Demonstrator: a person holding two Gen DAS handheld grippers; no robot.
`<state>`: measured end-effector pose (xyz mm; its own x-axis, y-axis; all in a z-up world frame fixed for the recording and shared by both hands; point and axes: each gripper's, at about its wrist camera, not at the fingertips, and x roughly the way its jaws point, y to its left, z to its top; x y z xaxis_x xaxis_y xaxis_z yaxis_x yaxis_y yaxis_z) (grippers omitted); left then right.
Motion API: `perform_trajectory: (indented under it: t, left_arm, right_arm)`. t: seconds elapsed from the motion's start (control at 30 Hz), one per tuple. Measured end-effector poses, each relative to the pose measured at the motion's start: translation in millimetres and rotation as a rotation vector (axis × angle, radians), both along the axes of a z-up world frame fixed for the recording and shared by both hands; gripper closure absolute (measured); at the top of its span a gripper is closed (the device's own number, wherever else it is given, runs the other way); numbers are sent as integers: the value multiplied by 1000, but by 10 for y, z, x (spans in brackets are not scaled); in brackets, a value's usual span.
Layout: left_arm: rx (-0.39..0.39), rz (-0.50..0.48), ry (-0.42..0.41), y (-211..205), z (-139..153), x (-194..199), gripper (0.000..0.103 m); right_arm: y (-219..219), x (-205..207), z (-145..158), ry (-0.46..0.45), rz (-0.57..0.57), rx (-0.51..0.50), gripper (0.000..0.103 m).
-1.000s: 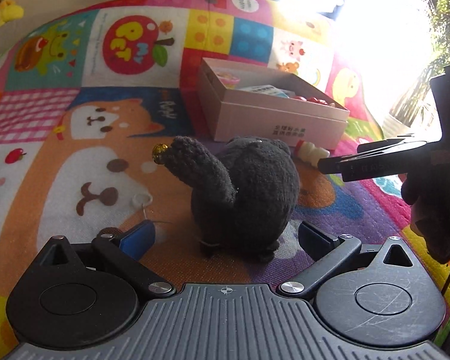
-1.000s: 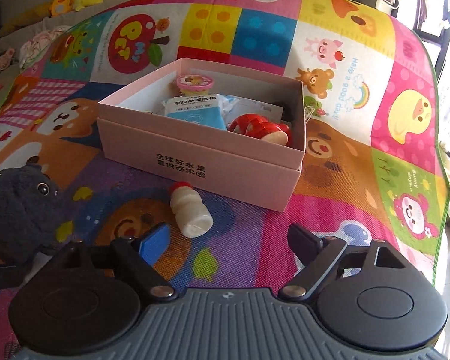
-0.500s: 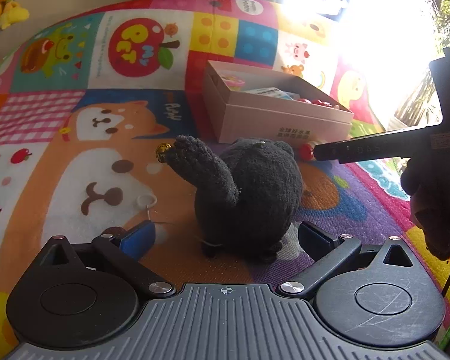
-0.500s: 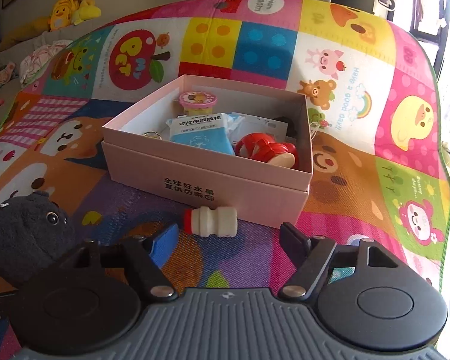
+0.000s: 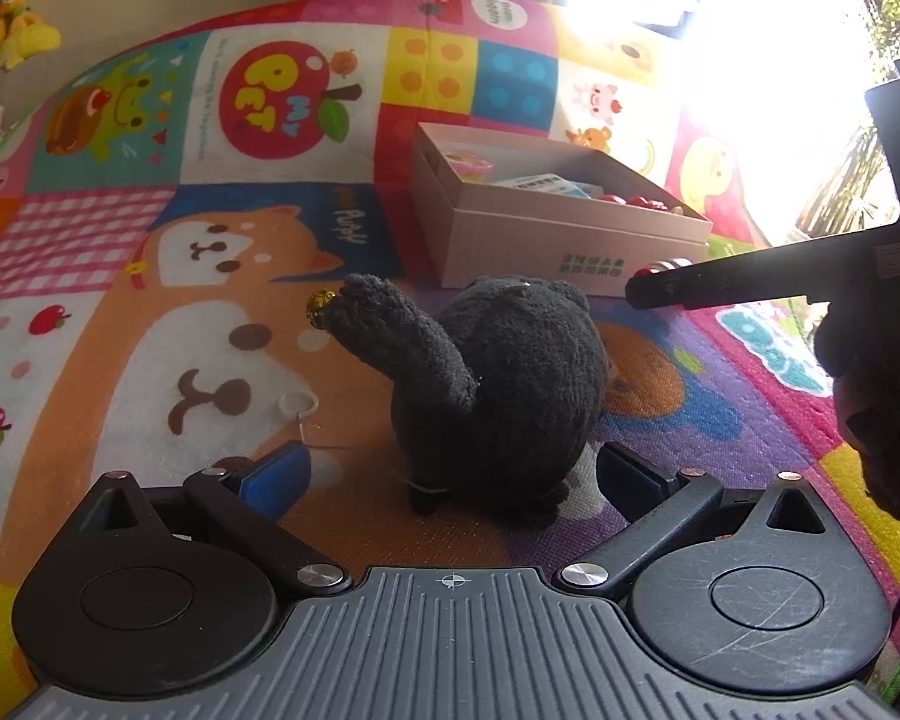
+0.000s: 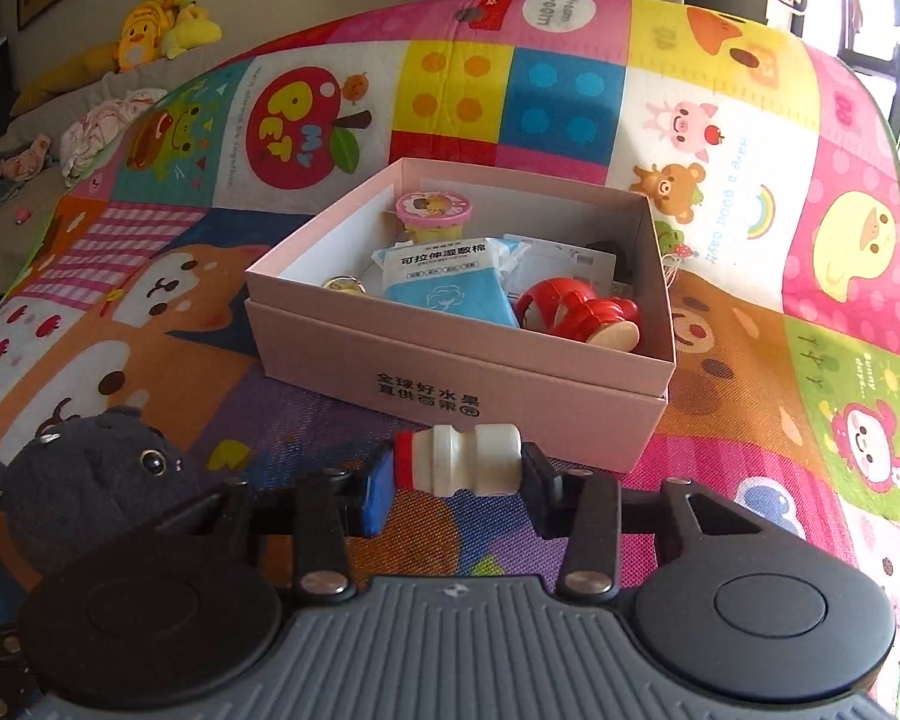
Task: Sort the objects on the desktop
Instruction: 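Grasp the white yogurt-bottle toy with the right tool while the left holds the plush cat, then carry the plush cat over the pink box with the left tool while the right carries the bottle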
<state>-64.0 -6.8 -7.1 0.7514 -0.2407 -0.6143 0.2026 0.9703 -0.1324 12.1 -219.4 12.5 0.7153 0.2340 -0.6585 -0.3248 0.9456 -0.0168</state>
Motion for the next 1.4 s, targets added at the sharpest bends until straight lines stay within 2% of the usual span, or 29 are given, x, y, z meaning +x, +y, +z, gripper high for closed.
perform_trajectory:
  t: [0.17, 0.43, 0.47, 0.5, 0.57, 0.8, 0.9, 1.0, 1.1, 1.2, 1.3, 1.4]
  left_arm:
    - [52, 3, -15, -118, 27, 0, 0]
    - [140, -26, -60, -369, 94, 108, 1]
    - [148, -31, -63, -393, 103, 116, 6]
    - [157, -37, -62, -415, 110, 124, 16]
    - [178, -40, -58, -444, 119, 132, 23]
    - [194, -66, -47, -443, 183, 20, 28]
    - [155, -106, -51, -417, 358, -55, 28]
    - [140, -104, -155, -364, 749, -27, 28]
    - [131, -75, -288, -327, 1224, 161, 28]
    - [108, -77, -385, -379, 1545, 448, 28]
    - [71, -82, -366, -480, 1618, 842, 28]
    - [31, -73, -310, -579, 1492, 1238, 28]
  right_arm:
    - [-82, -313, 38, 17, 42, 9, 60]
    - [-217, -588, 91, 36, 46, 57, 60]
    - [-213, -617, 84, 43, 55, 64, 60]
    - [-209, -651, 77, 45, 61, 66, 60]
    - [-209, -699, 71, 46, 69, 70, 60]
    - [-288, -812, 149, 7, 62, 95, 60]
    - [-334, -866, 235, -19, 62, 111, 60]
    - [-388, -942, 359, -62, 71, 136, 60]
    - [-435, -996, 474, -107, 76, 184, 60]
    - [-454, -993, 524, -125, 82, 223, 60]
    - [-426, -938, 492, -119, 78, 221, 60]
    - [-429, -885, 414, -97, 70, 203, 60]
